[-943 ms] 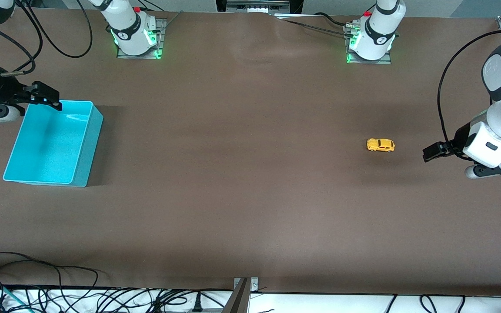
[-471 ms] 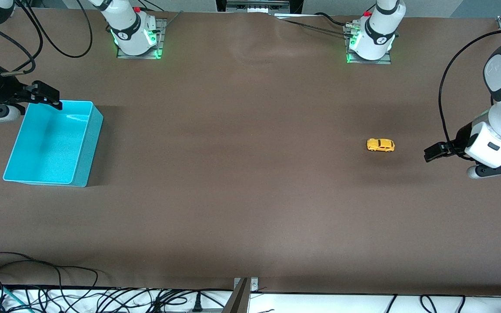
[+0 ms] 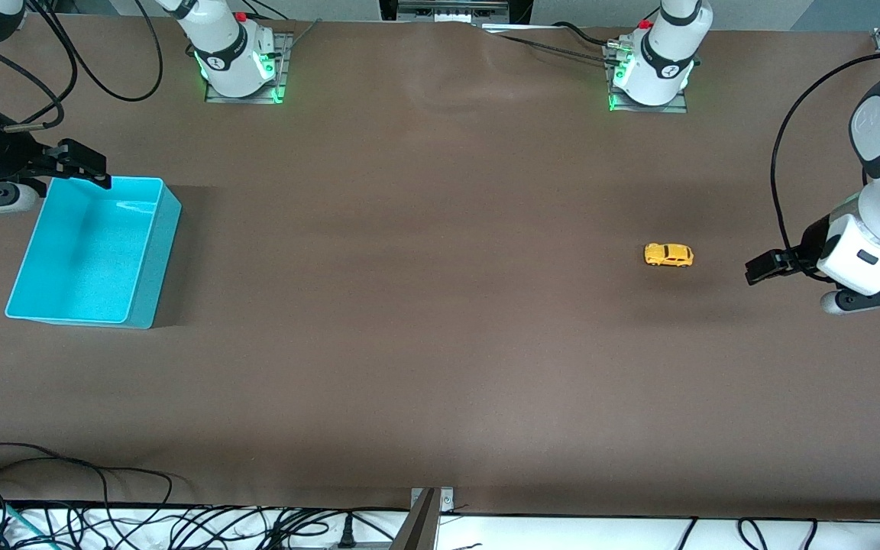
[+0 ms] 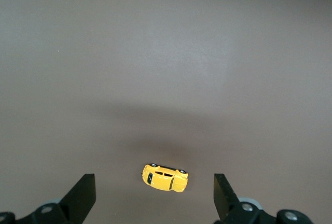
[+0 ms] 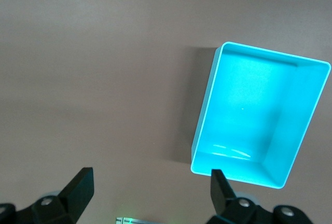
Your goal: Wind up and store yellow beetle car
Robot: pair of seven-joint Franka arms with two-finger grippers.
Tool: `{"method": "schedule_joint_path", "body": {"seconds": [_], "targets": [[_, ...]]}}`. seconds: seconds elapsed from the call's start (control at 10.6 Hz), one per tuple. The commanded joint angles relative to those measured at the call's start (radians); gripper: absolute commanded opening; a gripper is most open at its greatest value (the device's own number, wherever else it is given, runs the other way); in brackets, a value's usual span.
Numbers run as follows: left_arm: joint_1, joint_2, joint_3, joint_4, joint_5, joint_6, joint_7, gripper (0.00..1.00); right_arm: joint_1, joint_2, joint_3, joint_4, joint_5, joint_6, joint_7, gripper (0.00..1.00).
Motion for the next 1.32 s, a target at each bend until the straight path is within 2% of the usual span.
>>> {"method": "schedule_joint_path", "body": {"seconds": [0.0, 1.23], "targets": [[-0.009, 0.008, 0.006, 0.008, 0.018, -0.004, 0.021, 1.00, 0.000, -0.008, 0.002, 0.016, -0.012, -0.035, 0.025, 1.00], [-0.006, 0.006, 0.006, 0.010, 0.017, -0.004, 0.021, 1.00, 0.000, -0.009, -0.001, 0.016, -0.013, -0.057, 0.025, 1.00]]}}
